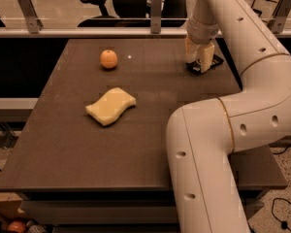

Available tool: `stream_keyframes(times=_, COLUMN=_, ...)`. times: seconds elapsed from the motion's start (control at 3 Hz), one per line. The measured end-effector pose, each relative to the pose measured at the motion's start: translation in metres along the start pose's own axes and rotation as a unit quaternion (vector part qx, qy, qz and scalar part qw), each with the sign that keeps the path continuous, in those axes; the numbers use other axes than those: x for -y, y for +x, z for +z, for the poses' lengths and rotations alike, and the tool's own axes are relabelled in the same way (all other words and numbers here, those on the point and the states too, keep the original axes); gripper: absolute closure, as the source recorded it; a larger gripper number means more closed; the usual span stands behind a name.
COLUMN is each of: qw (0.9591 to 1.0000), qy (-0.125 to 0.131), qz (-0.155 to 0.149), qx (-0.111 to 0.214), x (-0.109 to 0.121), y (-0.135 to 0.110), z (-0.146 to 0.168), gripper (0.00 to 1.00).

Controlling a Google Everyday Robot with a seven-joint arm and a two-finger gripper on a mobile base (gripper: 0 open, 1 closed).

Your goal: Move rxbar chocolate near sponge

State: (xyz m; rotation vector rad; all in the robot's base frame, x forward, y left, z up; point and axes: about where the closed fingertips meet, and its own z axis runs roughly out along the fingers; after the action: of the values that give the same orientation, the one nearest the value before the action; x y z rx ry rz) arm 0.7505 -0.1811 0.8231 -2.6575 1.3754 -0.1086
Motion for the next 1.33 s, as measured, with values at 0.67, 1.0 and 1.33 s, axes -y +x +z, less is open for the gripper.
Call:
stream_keyframes(times=0.67, qw=1.0, qy=0.0, qz=0.0, qx=0.0, x=0.0001, y=0.0001, z=0.0001, gripper=1.0)
stream_keyframes(times=1.0, qw=1.0, qy=0.0, qz=0.0, qx=0.0, x=0.0001, y=0.0001, z=0.0002, gripper=1.0)
stream_keyframes(times=1.33, qw=1.0, qy=0.0, qz=0.0, qx=0.0, x=0.0001, y=0.0001, z=0.0002, gripper=1.0)
